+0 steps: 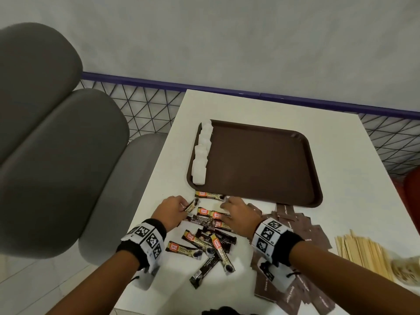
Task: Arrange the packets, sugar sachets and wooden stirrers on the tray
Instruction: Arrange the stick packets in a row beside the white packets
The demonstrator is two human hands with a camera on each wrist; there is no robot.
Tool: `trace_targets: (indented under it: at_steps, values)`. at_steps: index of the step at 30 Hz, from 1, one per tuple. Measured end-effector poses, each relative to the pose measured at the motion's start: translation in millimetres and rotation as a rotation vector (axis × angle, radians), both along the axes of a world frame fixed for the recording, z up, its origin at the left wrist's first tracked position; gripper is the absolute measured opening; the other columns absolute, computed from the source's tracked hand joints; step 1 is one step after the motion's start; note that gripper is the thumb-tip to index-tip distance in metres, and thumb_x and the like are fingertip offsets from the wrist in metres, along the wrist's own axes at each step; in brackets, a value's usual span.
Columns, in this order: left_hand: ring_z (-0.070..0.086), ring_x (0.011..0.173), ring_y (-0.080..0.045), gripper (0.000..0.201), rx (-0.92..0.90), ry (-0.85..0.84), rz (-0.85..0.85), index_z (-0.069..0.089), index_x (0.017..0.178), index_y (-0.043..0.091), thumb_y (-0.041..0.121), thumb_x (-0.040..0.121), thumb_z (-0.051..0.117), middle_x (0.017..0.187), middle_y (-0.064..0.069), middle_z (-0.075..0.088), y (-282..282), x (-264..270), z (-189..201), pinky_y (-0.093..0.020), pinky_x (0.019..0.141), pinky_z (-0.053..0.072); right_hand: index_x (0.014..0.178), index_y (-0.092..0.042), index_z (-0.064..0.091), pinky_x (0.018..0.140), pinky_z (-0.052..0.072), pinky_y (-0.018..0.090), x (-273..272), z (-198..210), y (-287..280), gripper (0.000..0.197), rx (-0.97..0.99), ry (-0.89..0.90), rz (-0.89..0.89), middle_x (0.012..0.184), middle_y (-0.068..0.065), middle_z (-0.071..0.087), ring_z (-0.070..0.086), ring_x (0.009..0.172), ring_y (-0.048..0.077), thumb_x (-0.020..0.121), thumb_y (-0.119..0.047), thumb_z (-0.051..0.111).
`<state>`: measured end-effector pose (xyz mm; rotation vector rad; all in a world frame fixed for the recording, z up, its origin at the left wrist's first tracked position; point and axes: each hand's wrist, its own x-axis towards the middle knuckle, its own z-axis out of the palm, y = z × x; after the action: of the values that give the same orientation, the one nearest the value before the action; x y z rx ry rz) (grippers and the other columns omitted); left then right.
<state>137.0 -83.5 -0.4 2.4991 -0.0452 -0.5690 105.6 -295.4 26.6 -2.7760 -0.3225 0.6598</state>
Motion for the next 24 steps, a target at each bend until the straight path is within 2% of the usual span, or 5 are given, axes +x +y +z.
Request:
trace_targets:
  at_steps: [7,11,14,19,24]
  values:
    - [0.057,0.092,-0.017,0.03,-0.083,-0.003,-0.008,0.059,0.116,0.013,0.02,0.087,0.062,0.112,-0.006,0.06,6.1,-5.4,-5.5,-0.026,0.081,0.048,0.145,-0.014,0.01,0.109,0.032,0.042,-34.9,-1.2,10.2,0.115,-0.093,0.058,0.111,0.143,0.006,0.025,0.028,0.13,0.025,0.062,-0.071,0.065]
    - [0.051,0.11,-0.02,0.057,-0.007,0.022,-0.174,0.046,0.13,0.016,0.031,0.08,0.07,0.119,-0.005,0.051,-0.3,-11.0,-6.0,-0.027,0.093,0.041,0.143,-0.015,0.016,0.104,0.036,0.04,-28.3,-13.9,17.2,0.101,-0.049,0.028,0.112,0.138,0.009,0.03,0.03,0.124,0.025,0.067,-0.049,0.074]
    - [0.05,0.111,-0.019,0.053,0.013,0.009,-0.184,0.047,0.129,0.017,0.026,0.082,0.069,0.12,-0.004,0.051,1.4,-9.9,-8.4,-0.024,0.093,0.039,0.141,-0.018,0.023,0.105,0.032,0.038,-12.0,-13.1,15.7,0.085,0.019,0.013,0.161,0.141,0.009,0.027,0.026,0.128,0.026,0.074,-0.036,0.071]
    - [0.052,0.107,-0.016,0.036,0.024,-0.033,-0.189,0.054,0.122,0.021,0.021,0.087,0.062,0.106,0.003,0.051,13.0,-6.0,-6.1,-0.02,0.087,0.038,0.142,-0.018,0.024,0.114,0.02,0.043,12.1,-12.2,17.3,0.083,-0.064,-0.006,0.253,0.152,0.01,0.011,0.013,0.139,0.028,0.076,-0.041,0.069]
    - [0.05,0.11,-0.016,0.037,-0.008,-0.078,-0.187,0.053,0.127,0.02,0.018,0.09,0.057,0.117,-0.002,0.054,17.3,-11.4,-8.9,-0.022,0.093,0.039,0.142,-0.018,0.023,0.113,0.017,0.038,11.7,-17.1,20.5,0.087,-0.006,-0.014,0.22,0.148,0.007,0.021,0.02,0.135,0.025,0.074,-0.047,0.068]
